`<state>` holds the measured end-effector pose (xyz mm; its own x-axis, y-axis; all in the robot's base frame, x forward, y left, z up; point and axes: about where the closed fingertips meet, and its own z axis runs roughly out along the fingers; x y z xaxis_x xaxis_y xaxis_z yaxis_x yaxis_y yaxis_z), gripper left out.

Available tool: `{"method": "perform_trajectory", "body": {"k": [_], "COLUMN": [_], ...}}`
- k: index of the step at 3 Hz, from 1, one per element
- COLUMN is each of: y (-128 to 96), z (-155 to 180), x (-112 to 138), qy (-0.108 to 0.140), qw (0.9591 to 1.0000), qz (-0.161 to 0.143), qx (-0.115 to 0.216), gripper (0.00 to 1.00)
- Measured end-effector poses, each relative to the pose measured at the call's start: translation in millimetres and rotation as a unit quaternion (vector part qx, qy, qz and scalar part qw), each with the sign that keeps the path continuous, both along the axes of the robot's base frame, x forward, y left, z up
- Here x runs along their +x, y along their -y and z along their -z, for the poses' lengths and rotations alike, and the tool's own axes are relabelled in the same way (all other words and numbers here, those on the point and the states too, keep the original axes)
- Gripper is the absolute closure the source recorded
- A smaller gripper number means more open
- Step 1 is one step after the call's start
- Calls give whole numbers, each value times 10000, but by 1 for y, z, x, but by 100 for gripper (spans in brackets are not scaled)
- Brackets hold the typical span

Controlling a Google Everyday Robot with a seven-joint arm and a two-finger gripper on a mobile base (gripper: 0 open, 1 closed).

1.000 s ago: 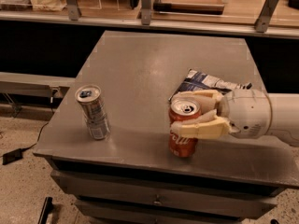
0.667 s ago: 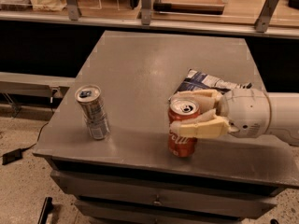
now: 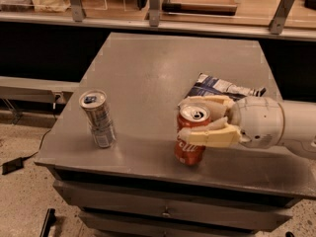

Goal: Place coke can upright

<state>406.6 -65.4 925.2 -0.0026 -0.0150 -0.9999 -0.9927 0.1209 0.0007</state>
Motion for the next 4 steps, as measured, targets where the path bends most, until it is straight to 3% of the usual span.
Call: {"method": "perform_trajectory", "body": {"k": [1,2,3,4], "y": [-3,-4,-6,-6], "z": [-1,-2,-2,-3], "x": [0,-1,-1,-1], "qy": [73,84,89,89], "qw": [10000,10000,9999,9999], "qz": [-35,-52,-67,-68], "qx": [3,3,-1,-1], "gripper": [30,8,0,0]}}
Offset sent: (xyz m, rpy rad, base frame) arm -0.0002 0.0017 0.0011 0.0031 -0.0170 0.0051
